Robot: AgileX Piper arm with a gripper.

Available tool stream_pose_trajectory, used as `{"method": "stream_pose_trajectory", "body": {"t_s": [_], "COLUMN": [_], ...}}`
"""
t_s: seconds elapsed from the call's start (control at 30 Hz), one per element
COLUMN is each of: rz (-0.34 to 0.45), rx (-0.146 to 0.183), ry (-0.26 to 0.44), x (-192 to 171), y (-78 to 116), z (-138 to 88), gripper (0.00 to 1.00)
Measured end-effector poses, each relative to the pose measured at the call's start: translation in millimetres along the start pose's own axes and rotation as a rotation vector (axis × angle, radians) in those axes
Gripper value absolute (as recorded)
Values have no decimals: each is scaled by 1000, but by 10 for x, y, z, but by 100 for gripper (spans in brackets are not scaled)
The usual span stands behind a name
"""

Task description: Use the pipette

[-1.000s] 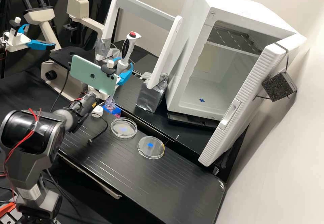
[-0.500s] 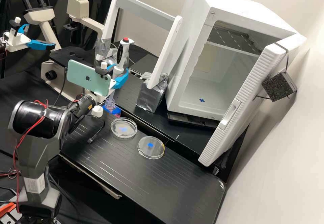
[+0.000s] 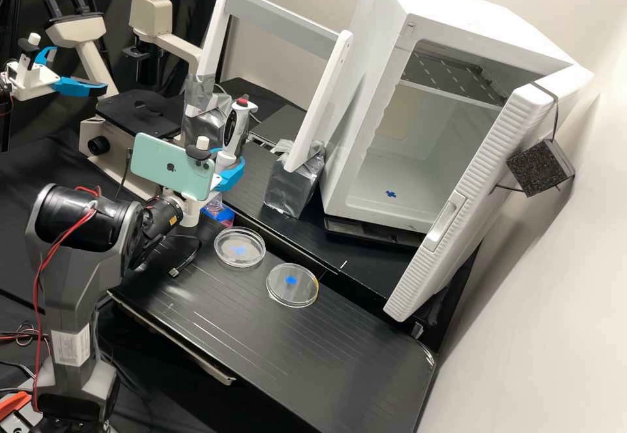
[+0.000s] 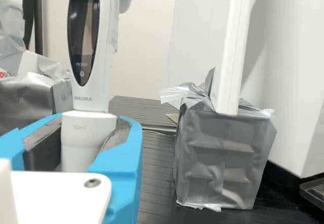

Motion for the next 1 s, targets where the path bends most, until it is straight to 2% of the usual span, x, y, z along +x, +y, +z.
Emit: {"method": "stream_pose_trajectory", "body": {"t_s": [0.4,0.53,0.83,1.0], "rz": [73,113,207,200], "rx": [43,30,32,53], "ry": [65,108,200,210], "x": [-81,-99,-171,-210], "y": [248,365,796,965], "z": [-174,-304,-642,-723], "gripper": [0,0,0,0]}}
